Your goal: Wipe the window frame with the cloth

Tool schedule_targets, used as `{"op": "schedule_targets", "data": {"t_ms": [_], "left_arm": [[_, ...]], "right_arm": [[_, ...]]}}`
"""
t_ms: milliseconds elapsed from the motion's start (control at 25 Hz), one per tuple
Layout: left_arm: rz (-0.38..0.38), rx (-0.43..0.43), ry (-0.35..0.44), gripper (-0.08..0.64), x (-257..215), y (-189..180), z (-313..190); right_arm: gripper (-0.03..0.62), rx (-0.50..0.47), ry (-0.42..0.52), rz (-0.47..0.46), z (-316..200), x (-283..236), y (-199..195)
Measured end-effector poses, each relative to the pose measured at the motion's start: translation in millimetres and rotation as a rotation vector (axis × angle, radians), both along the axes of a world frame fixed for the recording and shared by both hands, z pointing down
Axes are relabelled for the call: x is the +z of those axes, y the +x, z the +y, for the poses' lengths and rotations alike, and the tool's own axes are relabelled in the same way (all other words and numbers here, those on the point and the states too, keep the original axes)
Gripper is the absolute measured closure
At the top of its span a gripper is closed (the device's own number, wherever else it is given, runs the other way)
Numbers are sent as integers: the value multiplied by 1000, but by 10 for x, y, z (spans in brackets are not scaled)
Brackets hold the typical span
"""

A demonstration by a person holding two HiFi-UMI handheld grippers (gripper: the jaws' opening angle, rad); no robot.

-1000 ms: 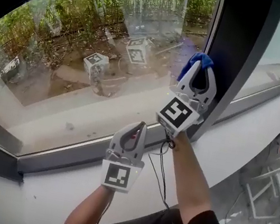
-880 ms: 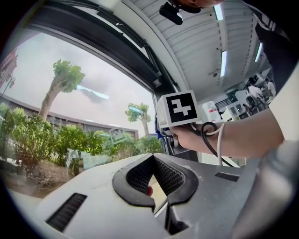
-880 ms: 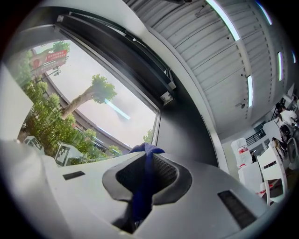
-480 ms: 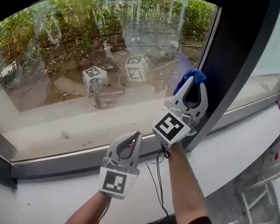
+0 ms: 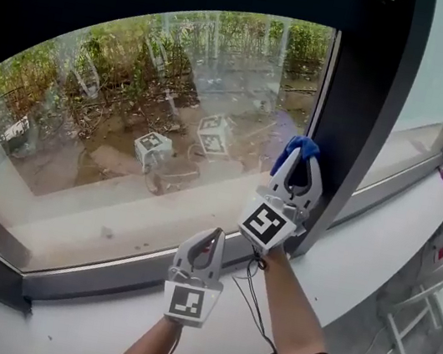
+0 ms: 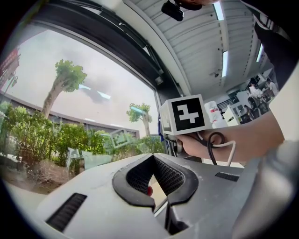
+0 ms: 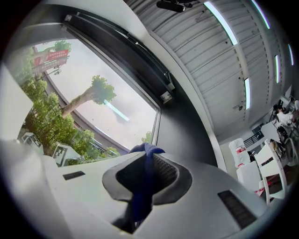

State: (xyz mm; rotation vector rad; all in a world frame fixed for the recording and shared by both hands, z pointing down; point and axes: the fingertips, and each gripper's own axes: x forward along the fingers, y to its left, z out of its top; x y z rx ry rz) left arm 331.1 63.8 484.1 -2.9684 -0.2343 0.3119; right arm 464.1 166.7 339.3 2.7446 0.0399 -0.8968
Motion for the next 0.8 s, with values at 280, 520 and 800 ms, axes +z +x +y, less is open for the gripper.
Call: {"op": "schedule_targets", "data": {"t_ms": [280,520,800], "left_arm": [[-23,-5,23,555,195,24,1],[-39,-23,14,555,344,95,-3],[-49,-36,9,555,425,132,-38]], "right_arm": [[569,-44,-10,-62,-22,319,-5],[569,-82,-22,-92,-30,566,10],[569,-63,-66,-50,-40,676,-13]]}}
